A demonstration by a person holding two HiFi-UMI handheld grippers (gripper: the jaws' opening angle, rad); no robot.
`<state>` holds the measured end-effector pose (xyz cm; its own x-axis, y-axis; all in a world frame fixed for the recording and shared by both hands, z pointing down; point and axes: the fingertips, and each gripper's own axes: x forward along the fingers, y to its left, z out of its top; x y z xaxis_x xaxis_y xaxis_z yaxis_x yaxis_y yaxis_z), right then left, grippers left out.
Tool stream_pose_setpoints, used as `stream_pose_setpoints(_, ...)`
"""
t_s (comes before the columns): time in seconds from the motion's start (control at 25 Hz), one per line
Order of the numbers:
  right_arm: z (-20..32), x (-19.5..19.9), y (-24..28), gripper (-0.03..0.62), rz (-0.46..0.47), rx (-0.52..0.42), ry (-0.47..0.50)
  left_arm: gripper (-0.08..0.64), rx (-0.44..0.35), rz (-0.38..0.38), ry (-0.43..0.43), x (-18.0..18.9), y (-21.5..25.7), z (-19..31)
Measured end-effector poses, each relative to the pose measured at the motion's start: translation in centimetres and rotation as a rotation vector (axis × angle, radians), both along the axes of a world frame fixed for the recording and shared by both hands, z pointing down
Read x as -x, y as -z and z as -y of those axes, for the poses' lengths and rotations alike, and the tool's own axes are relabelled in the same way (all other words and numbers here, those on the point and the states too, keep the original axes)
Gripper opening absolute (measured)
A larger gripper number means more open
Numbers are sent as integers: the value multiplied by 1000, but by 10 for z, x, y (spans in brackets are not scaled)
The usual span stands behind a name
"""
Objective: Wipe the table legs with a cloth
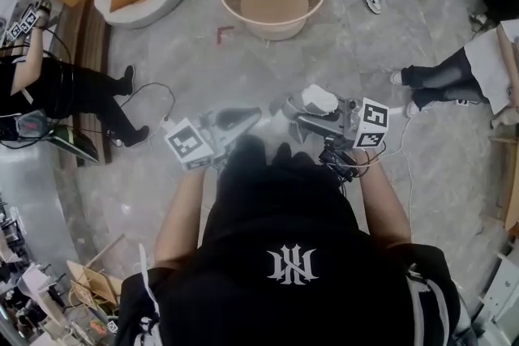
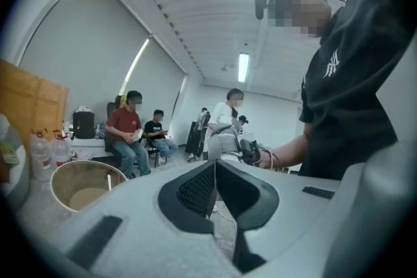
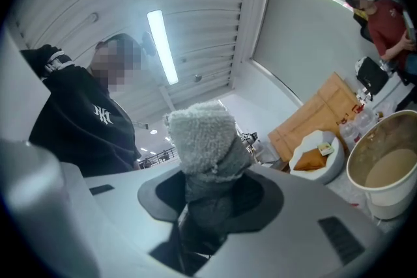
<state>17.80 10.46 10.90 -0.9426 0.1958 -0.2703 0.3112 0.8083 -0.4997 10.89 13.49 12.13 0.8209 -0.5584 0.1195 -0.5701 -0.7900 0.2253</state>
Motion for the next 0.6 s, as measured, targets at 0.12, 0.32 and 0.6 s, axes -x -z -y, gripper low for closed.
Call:
stream_pose_setpoints(0.12, 1, -3, 3, 129, 19, 11, -23, 6, -9, -12, 23, 8, 7, 3)
stream_pose_setpoints(0.32, 2, -4, 3, 129, -38, -24, -35, 6, -14, -12, 31, 11, 14, 2)
stream_pose_setpoints(0.6, 1, -7, 1, 129, -53, -18, -31, 6, 2, -27, 46, 14, 13, -2)
